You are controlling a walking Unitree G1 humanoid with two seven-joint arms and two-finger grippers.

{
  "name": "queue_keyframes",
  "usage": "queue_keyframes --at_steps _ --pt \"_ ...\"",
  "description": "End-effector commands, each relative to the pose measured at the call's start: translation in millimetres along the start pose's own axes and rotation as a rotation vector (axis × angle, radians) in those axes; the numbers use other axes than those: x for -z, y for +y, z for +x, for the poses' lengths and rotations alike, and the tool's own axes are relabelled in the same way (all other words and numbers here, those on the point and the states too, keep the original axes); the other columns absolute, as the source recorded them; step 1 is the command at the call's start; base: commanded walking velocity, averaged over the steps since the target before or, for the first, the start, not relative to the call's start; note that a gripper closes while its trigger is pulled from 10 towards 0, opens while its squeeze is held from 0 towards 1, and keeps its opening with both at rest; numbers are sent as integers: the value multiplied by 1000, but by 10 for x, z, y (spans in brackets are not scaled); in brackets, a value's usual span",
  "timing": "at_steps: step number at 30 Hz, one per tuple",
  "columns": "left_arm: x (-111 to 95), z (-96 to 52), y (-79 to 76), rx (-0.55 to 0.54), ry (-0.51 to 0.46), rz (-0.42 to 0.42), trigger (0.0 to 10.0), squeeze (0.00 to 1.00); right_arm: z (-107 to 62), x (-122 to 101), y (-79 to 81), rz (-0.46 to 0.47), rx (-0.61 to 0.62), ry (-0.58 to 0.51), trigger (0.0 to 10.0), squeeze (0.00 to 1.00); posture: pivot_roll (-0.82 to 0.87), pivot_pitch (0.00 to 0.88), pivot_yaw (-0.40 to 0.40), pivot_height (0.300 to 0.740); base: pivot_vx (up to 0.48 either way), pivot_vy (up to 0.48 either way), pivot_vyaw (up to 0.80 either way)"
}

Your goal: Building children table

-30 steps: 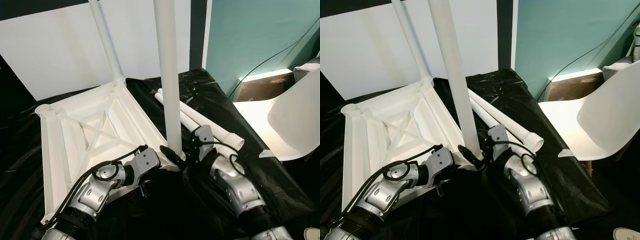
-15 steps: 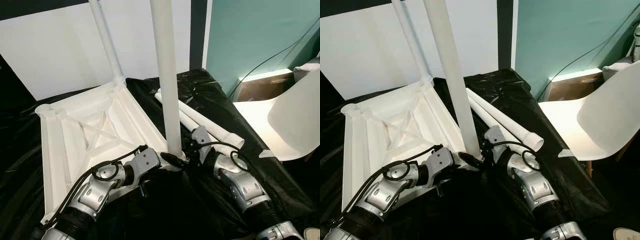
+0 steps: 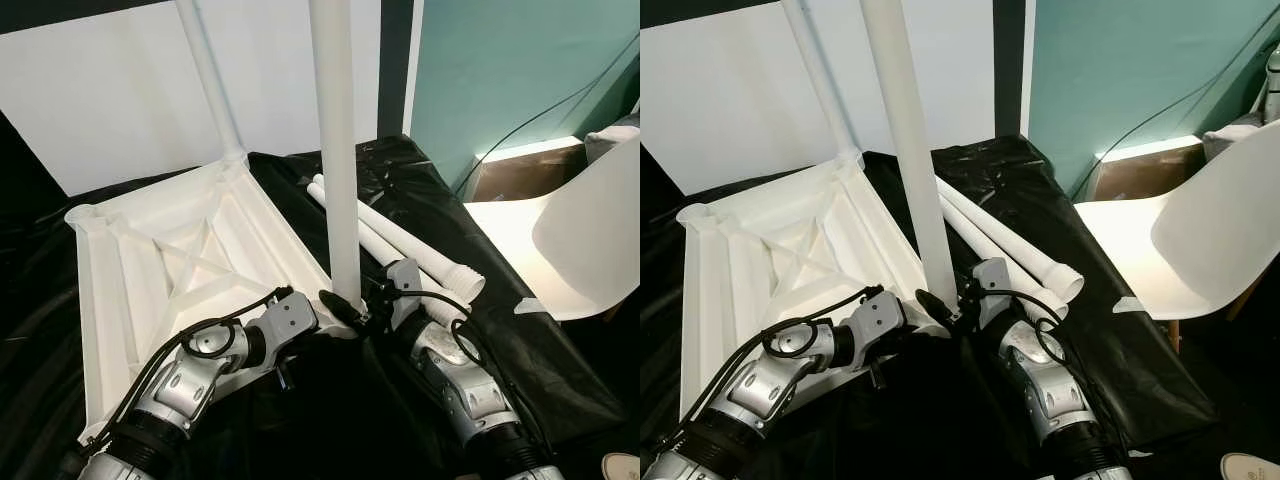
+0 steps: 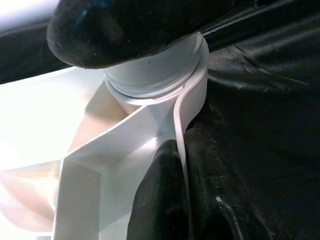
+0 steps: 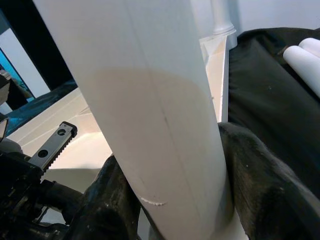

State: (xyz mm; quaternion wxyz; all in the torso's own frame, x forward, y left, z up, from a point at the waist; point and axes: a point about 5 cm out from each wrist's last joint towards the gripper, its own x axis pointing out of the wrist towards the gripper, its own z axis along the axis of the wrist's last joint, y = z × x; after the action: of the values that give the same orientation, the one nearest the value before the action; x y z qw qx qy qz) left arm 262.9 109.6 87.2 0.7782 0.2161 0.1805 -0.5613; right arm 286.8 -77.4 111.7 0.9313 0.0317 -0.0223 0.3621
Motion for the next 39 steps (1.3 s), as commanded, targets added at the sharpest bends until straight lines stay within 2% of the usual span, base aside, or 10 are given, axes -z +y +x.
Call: queue_keyframes --at_steps 1,2,3,5,11,12,21,23,25,39 --pt "426 115 -371 187 128 -144 10000 0 64 -184 -185 93 121 -77 10000 0 134 0 37 740 0 0 0" --pt "424 115 -371 187 127 -144 10000 0 70 -173 -178 94 103 -60 10000 0 134 0 37 740 0 0 0" --pt "427 112 -373 186 127 -145 10000 0 72 -159 -165 79 76 -44 10000 835 133 0 37 740 0 0 0" --pt "433 108 -376 185 128 -146 10000 0 65 -144 -150 58 21 -23 10000 1000 133 0 37 740 0 0 0" --pt "432 110 -374 183 127 -148 10000 0 41 -145 -181 22 -47 -2 10000 1000 132 0 34 740 0 0 0" --pt "430 112 -368 183 127 -147 10000 0 30 -163 -187 -8 -108 3 10000 0 132 0 33 740 0 0 0" --pt "422 125 -357 180 124 -146 10000 0 -6 -206 -229 -91 -300 56 10000 0 134 0 26 740 0 0 0" --pt "420 133 -352 176 122 -147 10000 0 -23 -218 -298 -136 -408 116 3451 0 138 0 23 740 0 0 0" --pt "420 130 -350 172 120 -148 10000 0 -30 -218 -323 -143 -452 142 0 0 140 0 20 740 0 0 0" --pt "424 128 -366 165 118 -154 10000 0 -54 -142 -292 -100 -433 134 0 0 145 0 16 740 0 0 0"
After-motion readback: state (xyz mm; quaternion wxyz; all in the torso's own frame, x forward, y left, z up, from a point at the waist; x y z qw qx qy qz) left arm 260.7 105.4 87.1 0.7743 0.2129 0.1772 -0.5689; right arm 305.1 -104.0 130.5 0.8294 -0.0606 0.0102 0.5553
